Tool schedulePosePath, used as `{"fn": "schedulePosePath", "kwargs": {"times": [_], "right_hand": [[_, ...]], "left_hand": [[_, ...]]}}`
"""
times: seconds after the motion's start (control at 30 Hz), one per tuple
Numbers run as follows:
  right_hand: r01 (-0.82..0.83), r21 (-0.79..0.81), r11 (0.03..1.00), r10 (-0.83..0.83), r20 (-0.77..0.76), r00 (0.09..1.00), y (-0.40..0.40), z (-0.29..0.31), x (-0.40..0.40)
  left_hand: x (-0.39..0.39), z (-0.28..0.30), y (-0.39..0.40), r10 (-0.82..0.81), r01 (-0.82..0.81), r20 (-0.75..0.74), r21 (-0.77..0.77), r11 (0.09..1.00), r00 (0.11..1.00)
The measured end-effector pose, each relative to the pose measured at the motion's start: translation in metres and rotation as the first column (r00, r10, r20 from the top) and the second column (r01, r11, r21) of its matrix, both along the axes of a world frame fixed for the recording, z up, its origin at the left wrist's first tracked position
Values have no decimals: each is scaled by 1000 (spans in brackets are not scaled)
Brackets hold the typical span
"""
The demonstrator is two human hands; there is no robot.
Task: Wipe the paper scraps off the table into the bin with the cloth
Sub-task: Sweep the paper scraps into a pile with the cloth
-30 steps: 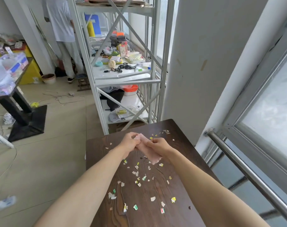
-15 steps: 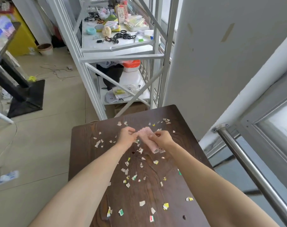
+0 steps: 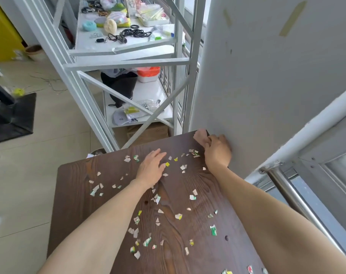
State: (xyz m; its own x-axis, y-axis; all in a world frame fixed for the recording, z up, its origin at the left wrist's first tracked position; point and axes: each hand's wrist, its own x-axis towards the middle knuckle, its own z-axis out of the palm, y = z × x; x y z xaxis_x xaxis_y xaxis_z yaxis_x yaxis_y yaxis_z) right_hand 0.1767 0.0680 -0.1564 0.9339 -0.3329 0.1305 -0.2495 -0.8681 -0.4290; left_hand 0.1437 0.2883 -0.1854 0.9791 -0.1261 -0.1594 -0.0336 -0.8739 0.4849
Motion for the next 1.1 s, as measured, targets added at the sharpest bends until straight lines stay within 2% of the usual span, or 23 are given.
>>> {"fn": "schedulePosePath", "kwargs": {"times": [0.1,0.17,0.3,0.4,0.5,0.63,0.73,0.8,0.93,1.03,1.1], "right_hand": [[-41,-151,988,53,73,996,-2,-15,18],[-96,-180,979,102,25,995,2,-31,23],[-126,-91,988,119,-79,990,19,-59,12],[-172,-32,984,172,-26,985,37,-64,-12],[-278,-39,960,280,29,960,59,-64,-45],[-485,19,875,484,30,875,86,-66,-92],[-611,98,786,611,37,791,80,-61,-98],[-573,131,809,569,67,819,70,-53,-85],[-312,145,939,298,112,948,63,-37,-39],[-234,148,961,237,-5,971,77,-38,-5],[-249,133,959,263,-101,960,92,-42,3]], "left_hand": [[10,-13,-4,67,-68,48,23,997,997],[12,-20,-5,105,-109,81,47,993,991],[14,-27,-1,112,-119,134,45,992,985],[13,-28,0,94,-101,147,42,994,985],[11,-29,0,97,-105,171,38,994,981],[11,-26,4,76,-82,161,33,996,984],[11,-24,9,32,-34,106,18,999,994],[12,-24,12,4,-4,64,-3,1000,998],[5,-21,20,34,-25,63,-147,989,997],[-9,-19,36,122,-88,146,-221,971,982],[-18,-19,53,183,-142,177,-225,964,967]]}}
